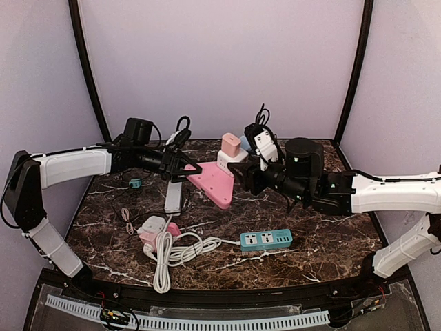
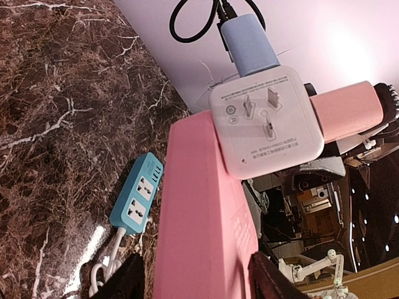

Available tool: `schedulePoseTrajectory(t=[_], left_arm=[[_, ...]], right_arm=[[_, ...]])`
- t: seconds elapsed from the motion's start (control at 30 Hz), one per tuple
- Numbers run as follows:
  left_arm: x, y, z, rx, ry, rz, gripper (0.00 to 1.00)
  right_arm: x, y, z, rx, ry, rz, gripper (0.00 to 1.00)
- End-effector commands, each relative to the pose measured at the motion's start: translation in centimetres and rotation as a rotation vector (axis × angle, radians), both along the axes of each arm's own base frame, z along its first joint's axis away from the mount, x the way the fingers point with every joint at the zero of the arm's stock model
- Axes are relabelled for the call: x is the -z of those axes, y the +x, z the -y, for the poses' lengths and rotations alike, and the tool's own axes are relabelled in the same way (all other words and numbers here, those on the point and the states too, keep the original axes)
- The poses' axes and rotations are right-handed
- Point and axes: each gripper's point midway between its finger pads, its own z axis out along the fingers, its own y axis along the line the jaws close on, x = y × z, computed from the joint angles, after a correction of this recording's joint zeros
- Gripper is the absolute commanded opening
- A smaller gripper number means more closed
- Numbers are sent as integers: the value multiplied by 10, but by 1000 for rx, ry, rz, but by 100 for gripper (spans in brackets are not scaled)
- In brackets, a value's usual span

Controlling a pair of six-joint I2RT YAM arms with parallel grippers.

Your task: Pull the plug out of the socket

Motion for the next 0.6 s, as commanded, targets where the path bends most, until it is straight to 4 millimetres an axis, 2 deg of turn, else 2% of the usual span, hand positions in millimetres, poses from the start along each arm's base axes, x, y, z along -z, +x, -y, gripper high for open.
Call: schedulePoseTrajectory(t=[0.0, 0.13, 0.57], left_arm=[[-3, -4, 4, 30, -16, -12, 55], [-3, -4, 4, 29, -17, -16, 50], [3, -2, 5, 31, -13, -45, 21]], right_arm=[[-53, -3, 0, 3, 142, 115, 0], [-53, -3, -1, 2, 132, 120, 0], [-51, -8, -6, -18, 74, 171, 0]])
